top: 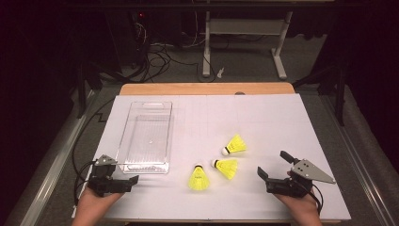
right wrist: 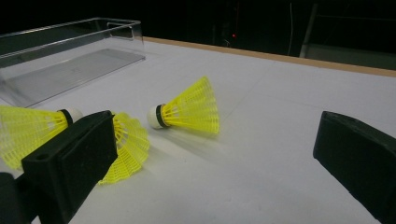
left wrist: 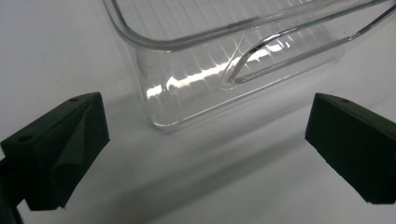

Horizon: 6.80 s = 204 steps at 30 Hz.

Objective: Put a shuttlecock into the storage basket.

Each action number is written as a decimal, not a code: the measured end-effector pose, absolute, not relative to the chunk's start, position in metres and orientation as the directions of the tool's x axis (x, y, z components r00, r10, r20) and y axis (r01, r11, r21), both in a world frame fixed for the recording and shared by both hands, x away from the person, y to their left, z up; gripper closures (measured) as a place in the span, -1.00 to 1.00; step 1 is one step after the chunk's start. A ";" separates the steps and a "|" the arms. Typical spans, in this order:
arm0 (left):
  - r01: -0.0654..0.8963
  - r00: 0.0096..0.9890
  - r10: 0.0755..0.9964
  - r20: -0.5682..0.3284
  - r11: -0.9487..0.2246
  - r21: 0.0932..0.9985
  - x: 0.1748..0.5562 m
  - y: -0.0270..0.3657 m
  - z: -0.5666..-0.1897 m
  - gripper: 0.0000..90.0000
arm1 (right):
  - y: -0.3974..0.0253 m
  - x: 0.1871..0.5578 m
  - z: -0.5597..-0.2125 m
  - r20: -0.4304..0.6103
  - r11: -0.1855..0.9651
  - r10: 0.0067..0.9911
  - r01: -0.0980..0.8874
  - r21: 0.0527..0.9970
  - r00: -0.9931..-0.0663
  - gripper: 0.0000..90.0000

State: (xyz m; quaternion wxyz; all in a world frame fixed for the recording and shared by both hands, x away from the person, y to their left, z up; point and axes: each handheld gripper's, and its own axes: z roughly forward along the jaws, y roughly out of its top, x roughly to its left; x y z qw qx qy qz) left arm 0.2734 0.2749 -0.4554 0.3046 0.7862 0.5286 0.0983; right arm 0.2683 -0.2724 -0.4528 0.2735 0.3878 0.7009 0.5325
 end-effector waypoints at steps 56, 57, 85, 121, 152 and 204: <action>0.901 0.431 0.878 -0.206 -0.409 0.141 0.286 0.266 -0.428 -0.98 | -0.272 0.266 -0.453 -0.051 0.216 0.827 0.232 0.949 -0.560 -1.00; 0.902 0.430 0.878 -0.212 -0.409 0.135 0.285 0.265 -0.429 -0.98 | -0.272 0.266 -0.453 -0.052 0.217 0.826 0.231 0.949 -0.562 -1.00; 0.864 0.500 0.835 -0.231 -0.501 0.060 0.283 0.231 -0.433 -0.98 | -0.275 0.266 -0.453 -0.040 0.204 0.827 0.233 0.951 -0.561 -1.00; 0.783 0.611 0.747 -0.262 -0.619 0.057 0.274 0.169 -0.425 -0.98 | -0.275 0.266 -0.452 -0.039 0.203 0.823 0.229 0.952 -0.567 -1.00; 0.697 0.701 0.657 -0.278 -0.714 0.070 0.277 0.105 -0.415 -0.97 | -0.276 0.267 -0.452 -0.032 0.195 0.821 0.226 0.954 -0.570 -1.00; 0.609 0.788 0.587 -0.186 -0.787 0.097 0.327 0.053 -0.380 -0.60 | -0.278 0.268 -0.452 -0.017 0.179 0.822 0.230 0.956 -0.569 -1.00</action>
